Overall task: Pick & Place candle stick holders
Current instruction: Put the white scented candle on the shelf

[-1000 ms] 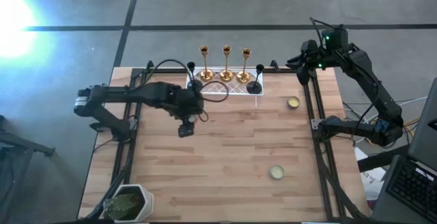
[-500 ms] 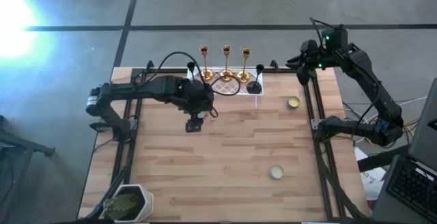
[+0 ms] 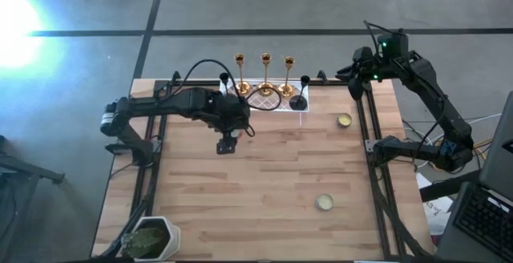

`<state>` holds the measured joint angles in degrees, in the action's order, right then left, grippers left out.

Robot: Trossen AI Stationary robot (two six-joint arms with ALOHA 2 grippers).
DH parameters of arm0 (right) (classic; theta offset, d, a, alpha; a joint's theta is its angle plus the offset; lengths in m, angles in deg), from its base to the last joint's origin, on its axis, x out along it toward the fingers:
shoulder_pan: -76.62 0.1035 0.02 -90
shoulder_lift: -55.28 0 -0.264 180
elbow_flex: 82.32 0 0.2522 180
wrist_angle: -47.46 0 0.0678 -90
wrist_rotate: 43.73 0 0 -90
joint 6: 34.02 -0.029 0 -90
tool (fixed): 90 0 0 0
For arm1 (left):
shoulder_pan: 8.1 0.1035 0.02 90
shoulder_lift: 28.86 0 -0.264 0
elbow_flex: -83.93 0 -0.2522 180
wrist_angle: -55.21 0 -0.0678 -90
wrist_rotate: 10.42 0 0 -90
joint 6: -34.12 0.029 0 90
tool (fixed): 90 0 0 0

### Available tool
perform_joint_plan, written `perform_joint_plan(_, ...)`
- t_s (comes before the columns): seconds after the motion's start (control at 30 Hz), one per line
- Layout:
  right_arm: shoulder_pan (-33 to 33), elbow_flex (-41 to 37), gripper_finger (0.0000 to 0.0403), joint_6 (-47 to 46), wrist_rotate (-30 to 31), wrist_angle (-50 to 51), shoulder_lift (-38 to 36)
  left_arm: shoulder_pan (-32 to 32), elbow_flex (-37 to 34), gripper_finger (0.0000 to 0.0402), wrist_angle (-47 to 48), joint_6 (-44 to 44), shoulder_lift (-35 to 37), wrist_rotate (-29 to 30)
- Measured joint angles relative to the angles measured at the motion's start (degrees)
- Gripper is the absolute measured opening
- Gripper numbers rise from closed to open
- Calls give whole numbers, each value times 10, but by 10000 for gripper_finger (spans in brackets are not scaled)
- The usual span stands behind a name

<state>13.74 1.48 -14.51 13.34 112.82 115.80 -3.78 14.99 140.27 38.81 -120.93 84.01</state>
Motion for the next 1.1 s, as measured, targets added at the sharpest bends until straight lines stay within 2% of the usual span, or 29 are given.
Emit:
perform_joint_plan(0.27,0,0,91,0,0,0,0,1,0,301,0,2,2,0)
perform_joint_plan(0.73,0,0,68,0,0,0,0,2,0,301,7,1,2,-4)
perform_joint_plan(0.93,0,0,75,0,0,0,0,2,2,301,0,70,2,-8)
perform_joint_plan(1.1,0,0,84,0,0,0,0,2,15,301,-27,211,3,-41)
